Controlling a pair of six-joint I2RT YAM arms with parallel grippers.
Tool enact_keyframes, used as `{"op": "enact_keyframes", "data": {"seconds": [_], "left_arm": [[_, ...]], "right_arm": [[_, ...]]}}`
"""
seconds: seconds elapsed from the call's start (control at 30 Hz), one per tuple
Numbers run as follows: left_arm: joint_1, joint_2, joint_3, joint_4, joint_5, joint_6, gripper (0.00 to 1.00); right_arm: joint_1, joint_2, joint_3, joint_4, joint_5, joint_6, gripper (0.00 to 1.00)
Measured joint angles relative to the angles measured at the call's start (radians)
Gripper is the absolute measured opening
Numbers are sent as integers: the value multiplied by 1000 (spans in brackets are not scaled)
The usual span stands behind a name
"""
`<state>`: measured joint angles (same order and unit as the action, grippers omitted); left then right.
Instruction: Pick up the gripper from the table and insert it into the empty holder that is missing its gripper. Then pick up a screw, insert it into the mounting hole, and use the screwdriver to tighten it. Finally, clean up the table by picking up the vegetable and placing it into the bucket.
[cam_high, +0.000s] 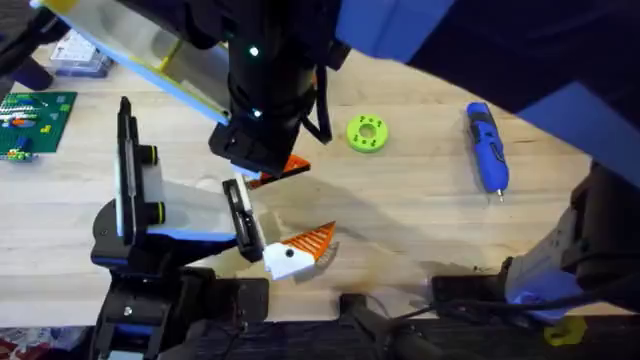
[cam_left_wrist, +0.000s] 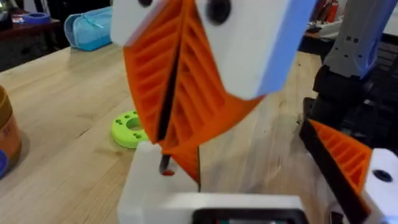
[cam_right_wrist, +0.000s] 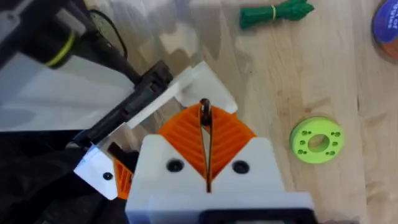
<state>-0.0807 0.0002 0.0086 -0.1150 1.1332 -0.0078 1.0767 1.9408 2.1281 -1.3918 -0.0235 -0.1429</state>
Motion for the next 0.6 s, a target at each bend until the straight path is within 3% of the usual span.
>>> {"op": "enact_keyframes", "data": {"seconds": [0.6], "left_arm": [[0,0,0,0,0,0,986]], "right_arm": [[2,0,0,-6,0,0,9]]}}
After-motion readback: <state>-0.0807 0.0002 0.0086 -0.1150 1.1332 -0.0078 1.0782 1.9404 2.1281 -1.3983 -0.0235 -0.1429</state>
